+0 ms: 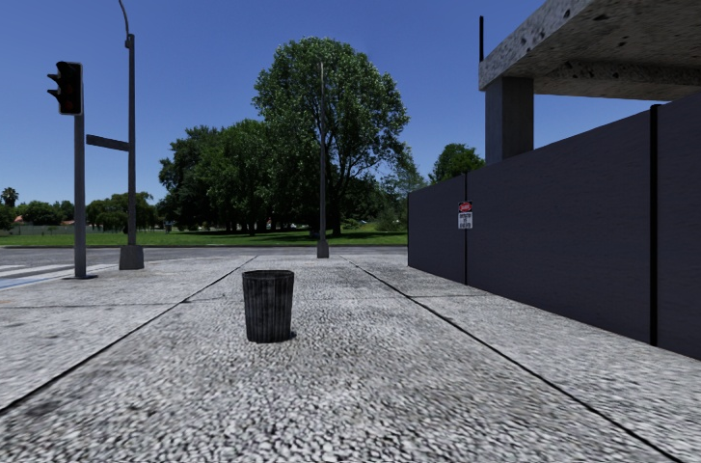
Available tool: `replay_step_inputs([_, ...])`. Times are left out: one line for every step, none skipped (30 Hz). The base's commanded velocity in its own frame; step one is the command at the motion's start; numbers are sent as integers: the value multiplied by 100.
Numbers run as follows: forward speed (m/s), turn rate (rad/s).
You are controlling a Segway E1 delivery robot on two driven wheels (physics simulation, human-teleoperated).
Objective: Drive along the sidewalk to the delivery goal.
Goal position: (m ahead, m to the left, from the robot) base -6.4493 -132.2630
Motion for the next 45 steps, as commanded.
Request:
replay_step_inputs([192,0])
replay_step_inputs([192,0])
replay_step_inputs([192,0])
replay_step_inputs([192,0])
replay_step_inputs([193,0])
replay_step_inputs([193,0])
replay_step_inputs([195,-5])
replay_step_inputs([200,-18])
replay_step_inputs([200,-27])
replay_step_inputs([200,-32])
replay_step_inputs([200,-37])
replay_step_inputs([200,-40])
replay_step_inputs([200,-45])
replay_step_inputs([200,-47])
replay_step_inputs([200,-48])
replay_step_inputs([200,-49])
replay_step_inputs([200,-49])
replay_step_inputs([200,-49])
replay_step_inputs([200,-52])
replay_step_inputs([200,-55])
replay_step_inputs([200,-57])
replay_step_inputs([200,-57])
replay_step_inputs([200,-57])
replay_step_inputs([200,-57])
replay_step_inputs([200,-57])
replay_step_inputs([200,-57])
replay_step_inputs([200,-57])
replay_step_inputs([200,-53])
replay_step_inputs([200,-45])
replay_step_inputs([200,-20])
replay_step_inputs([200,-1])
replay_step_inputs([200,0])
replay_step_inputs([200,0])
replay_step_inputs([200,0])
replay_step_inputs([200,0])
replay_step_inputs([200,0])
replay_step_inputs([200,0])
replay_step_inputs([200,0])
replay_step_inputs([200,0])
replay_step_inputs([200,0])
replay_step_inputs([200,0])
replay_step_inputs([200,0])
replay_step_inputs([200,0])
replay_step_inputs([200,0])
replay_step_inputs([200,0])
